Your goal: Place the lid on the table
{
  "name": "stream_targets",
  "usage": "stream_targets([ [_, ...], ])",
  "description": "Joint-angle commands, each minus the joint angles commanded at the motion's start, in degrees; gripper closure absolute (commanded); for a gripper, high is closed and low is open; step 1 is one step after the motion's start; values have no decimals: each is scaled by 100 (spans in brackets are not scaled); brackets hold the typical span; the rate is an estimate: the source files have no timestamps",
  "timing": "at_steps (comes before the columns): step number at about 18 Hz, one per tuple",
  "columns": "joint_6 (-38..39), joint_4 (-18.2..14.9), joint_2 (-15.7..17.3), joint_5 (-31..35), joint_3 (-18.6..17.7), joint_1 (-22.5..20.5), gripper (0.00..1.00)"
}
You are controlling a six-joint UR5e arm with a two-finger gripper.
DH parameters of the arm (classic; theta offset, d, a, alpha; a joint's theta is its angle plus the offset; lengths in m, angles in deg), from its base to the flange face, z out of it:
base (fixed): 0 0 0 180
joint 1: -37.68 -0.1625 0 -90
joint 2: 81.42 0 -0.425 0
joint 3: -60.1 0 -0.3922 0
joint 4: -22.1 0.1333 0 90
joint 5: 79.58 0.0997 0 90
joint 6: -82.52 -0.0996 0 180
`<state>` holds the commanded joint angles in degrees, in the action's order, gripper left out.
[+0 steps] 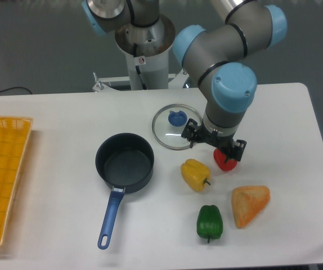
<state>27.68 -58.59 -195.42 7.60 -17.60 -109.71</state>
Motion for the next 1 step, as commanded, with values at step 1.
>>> stream_targets([
  [1,0,9,-35,9,35,0,0],
])
